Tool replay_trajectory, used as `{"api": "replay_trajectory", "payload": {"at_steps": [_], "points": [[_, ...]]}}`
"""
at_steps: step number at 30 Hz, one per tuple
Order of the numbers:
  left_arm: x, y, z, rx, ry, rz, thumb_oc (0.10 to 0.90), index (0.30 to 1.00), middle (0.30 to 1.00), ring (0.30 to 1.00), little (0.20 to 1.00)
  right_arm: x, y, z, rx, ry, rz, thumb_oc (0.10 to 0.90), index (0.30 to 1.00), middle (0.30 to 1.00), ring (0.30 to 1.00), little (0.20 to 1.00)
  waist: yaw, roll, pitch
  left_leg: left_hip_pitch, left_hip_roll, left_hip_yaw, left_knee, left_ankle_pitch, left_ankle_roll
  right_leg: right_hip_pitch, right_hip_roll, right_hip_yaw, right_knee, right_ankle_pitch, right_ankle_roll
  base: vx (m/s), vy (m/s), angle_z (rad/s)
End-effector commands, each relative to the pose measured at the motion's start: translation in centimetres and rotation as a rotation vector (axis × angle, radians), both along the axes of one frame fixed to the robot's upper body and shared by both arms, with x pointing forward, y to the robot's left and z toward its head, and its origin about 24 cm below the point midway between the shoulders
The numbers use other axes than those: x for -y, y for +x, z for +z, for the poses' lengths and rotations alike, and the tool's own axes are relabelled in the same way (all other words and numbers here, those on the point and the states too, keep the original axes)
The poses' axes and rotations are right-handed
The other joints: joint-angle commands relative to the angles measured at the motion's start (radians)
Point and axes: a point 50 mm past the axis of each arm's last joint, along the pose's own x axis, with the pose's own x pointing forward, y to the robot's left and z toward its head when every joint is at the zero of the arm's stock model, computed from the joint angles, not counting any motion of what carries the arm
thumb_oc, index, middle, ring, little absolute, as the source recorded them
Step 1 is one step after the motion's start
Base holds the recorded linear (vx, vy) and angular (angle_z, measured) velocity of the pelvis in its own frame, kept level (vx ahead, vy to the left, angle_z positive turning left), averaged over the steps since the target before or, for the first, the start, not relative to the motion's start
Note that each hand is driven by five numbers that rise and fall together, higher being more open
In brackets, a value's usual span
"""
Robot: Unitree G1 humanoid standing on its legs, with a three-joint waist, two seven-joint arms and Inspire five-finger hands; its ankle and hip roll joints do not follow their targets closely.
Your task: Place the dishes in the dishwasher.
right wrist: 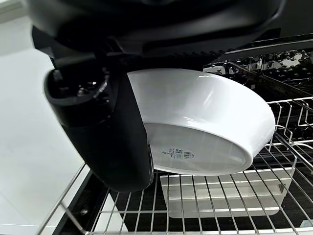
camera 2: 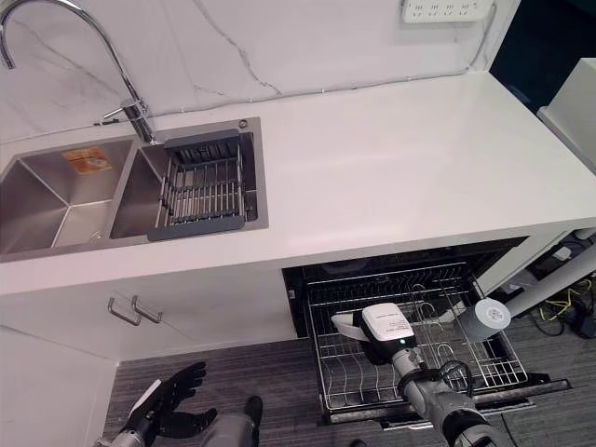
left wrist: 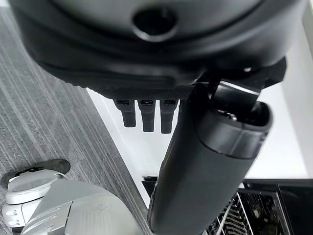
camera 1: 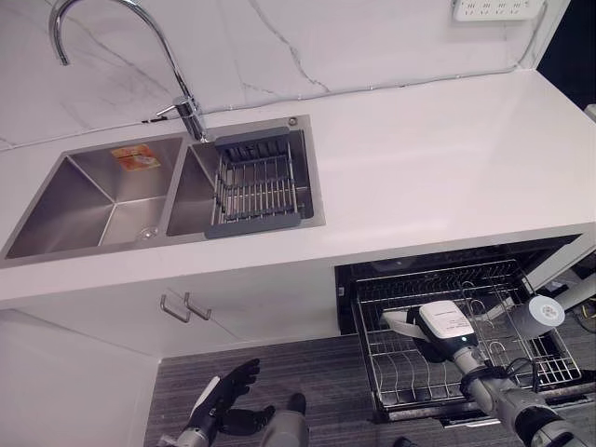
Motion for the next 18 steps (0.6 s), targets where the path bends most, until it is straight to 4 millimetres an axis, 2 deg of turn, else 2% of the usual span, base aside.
{"api": "replay_trajectory", "payload": {"at_steps": [1, 7, 9, 11, 12, 13, 18], "points": [[0.1, 2.6, 2.5, 0.202, -0.037, -0.003, 0.800, 0.900, 0.900, 0.900, 0.900, 0.6, 3.9, 4.6, 0.235, -0.015, 0.005, 0.400, 0.300, 0.300, 0.300, 0.300, 0.022, -0.020, -0.008, -0.039, 0.028, 0.081, 0.141, -0.189, 0.047, 0.015, -0.030, -0.076, 0.002, -0.076, 0.038, -0.03, 0.002, 0.14], [0.3, 3.0, 2.5, 0.225, -0.039, 0.039, 0.800, 0.900, 0.900, 0.900, 0.900, 3.6, 5.2, 6.5, 0.253, -0.075, -0.146, 0.400, 0.300, 0.300, 0.300, 0.300, 0.056, -0.012, 0.016, -0.081, 0.011, 0.042, 0.141, -0.169, 0.046, 0.008, -0.030, -0.100, 0.002, -0.069, 0.028, -0.09, 0.004, 0.27], [0.5, 3.0, 2.3, 0.223, -0.038, 0.040, 0.800, 0.900, 0.900, 0.900, 0.900, 3.8, 5.2, 6.5, 0.236, -0.082, -0.160, 0.400, 0.300, 0.300, 0.300, 0.300, 0.058, -0.014, 0.018, -0.086, 0.006, 0.030, 0.141, -0.168, 0.047, 0.005, -0.026, -0.095, 0.002, -0.071, 0.024, -0.05, -0.020, 0.10], [0.6, 3.0, 2.3, 0.224, -0.040, 0.041, 0.800, 0.900, 0.900, 0.900, 0.900, 3.7, 5.2, 6.3, 0.230, -0.076, -0.168, 0.554, 0.531, 0.531, 0.531, 0.531, 0.060, -0.016, 0.020, -0.088, 0.004, 0.024, 0.141, -0.166, 0.047, 0.006, -0.023, -0.093, 0.002, -0.073, 0.023, -0.02, -0.015, 0.13], [0.6, 3.0, 2.3, 0.225, -0.042, 0.041, 0.800, 0.900, 0.900, 0.900, 0.900, 3.7, 5.3, 6.3, 0.225, -0.073, -0.171, 0.649, 0.674, 0.674, 0.674, 0.674, 0.060, -0.017, 0.021, -0.089, 0.003, 0.023, 0.141, -0.165, 0.047, 0.006, -0.022, -0.092, 0.002, -0.073, 0.022, -0.03, -0.007, 0.09], [0.7, 3.0, 2.3, 0.227, -0.044, 0.036, 0.800, 0.900, 0.900, 0.900, 0.900, 3.7, 5.3, 6.2, 0.213, -0.070, -0.179, 0.800, 0.900, 0.900, 0.900, 0.900, 0.061, -0.018, 0.022, -0.090, 0.003, 0.022, 0.141, -0.164, 0.047, 0.007, -0.020, -0.090, 0.002, -0.074, 0.021, -0.03, -0.004, 0.05], [0.9, 3.4, 2.4, 0.233, -0.044, 0.036, 0.800, 0.900, 0.900, 0.900, 0.900, 3.7, 5.2, 5.7, 0.157, -0.070, -0.195, 0.800, 0.900, 0.900, 0.900, 0.900, 0.059, -0.026, 0.023, -0.088, 0.002, 0.014, 0.141, -0.165, 0.048, 0.010, -0.014, -0.079, 0.002, -0.077, 0.020, -0.02, -0.004, 0.04]]}}
